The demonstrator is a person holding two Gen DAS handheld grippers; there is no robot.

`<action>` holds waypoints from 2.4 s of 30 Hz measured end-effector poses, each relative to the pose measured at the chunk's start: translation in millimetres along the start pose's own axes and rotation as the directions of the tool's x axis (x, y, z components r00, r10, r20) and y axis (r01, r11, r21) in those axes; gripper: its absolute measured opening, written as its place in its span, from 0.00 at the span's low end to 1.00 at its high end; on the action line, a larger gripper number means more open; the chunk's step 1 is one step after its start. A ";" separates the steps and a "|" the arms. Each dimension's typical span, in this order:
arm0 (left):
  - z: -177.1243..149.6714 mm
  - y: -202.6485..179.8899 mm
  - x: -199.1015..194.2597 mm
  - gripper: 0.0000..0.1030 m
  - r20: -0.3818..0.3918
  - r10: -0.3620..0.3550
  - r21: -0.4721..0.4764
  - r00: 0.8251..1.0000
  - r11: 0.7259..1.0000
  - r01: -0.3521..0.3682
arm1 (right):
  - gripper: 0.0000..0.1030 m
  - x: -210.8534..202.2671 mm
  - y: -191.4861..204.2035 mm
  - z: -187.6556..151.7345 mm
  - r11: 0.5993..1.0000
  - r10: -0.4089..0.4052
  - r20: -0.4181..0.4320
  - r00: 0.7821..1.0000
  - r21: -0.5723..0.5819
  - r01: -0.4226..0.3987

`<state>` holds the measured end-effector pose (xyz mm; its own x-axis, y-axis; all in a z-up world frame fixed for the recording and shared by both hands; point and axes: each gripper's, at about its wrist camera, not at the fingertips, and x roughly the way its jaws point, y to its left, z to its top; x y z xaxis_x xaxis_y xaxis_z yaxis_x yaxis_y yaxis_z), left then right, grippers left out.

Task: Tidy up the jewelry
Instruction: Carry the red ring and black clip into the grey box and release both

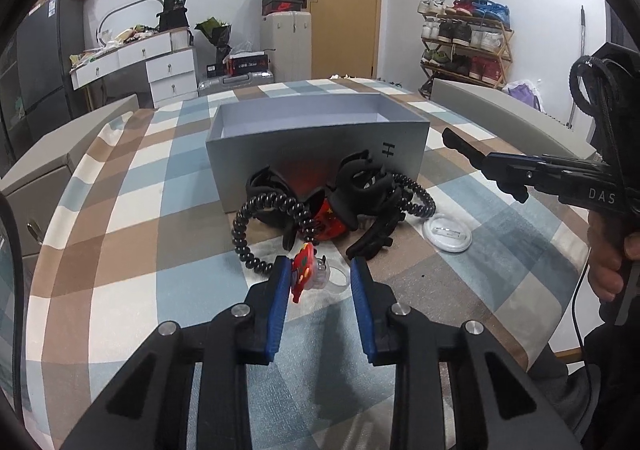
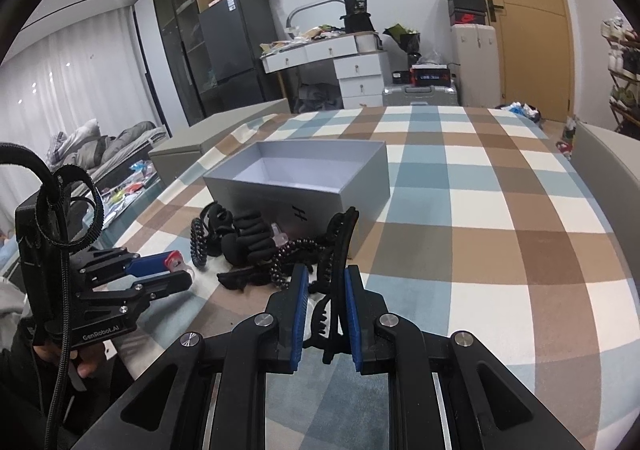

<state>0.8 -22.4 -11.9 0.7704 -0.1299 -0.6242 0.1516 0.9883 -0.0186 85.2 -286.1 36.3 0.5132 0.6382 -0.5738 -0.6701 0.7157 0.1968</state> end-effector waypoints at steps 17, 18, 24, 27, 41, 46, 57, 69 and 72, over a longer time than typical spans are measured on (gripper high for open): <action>65.2 10.2 -0.7 0.24 0.108 -0.026 -0.062 0.994 0.998 0.033 | 0.17 -11.3 -1.6 52.9 0.990 0.101 0.093 0.991 0.093 -0.110; 69.4 11.4 -0.2 0.24 0.118 -0.019 -0.061 0.993 0.998 0.026 | 0.17 -11.0 -0.8 57.8 0.990 0.098 0.102 0.990 0.093 -0.108; 89.9 22.4 4.5 0.24 0.164 0.015 -0.072 0.986 0.997 -0.003 | 0.17 -6.8 2.8 88.1 0.989 0.097 0.141 0.985 0.101 -0.111; 95.8 30.8 11.0 0.24 0.179 0.034 -0.082 0.983 0.996 -0.019 | 0.17 -3.4 4.6 102.4 0.988 0.099 0.166 0.981 0.100 -0.117; 89.6 56.6 41.5 0.24 0.123 0.067 -0.149 0.990 0.988 -0.049 | 0.17 53.3 -12.0 97.1 0.961 0.180 0.066 0.981 0.201 -0.190; 84.3 57.6 54.0 0.24 0.080 0.071 -0.151 0.994 0.987 -0.058 | 0.17 63.3 -10.0 92.7 0.957 0.193 0.043 0.980 0.211 -0.198; 79.3 41.1 54.8 0.24 0.047 0.075 -0.085 0.996 0.994 -0.071 | 0.17 83.5 -14.6 83.5 0.958 0.182 -0.026 0.983 0.230 -0.171; 79.4 38.5 52.9 0.24 0.020 0.046 -0.083 0.999 0.996 -0.044 | 0.17 89.9 -22.4 81.2 0.959 0.174 -0.042 0.984 0.236 -0.159; 79.7 37.1 51.7 0.24 0.017 0.033 -0.081 0.999 0.996 -0.031 | 0.17 90.4 -28.7 80.7 0.956 0.167 -0.038 0.985 0.250 -0.152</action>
<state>95.6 1.1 17.4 0.7855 -0.0988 -0.6109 0.0767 0.9951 -0.0624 194.1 -226.0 42.9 0.3734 0.7374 -0.5629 -0.5849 0.6581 0.4742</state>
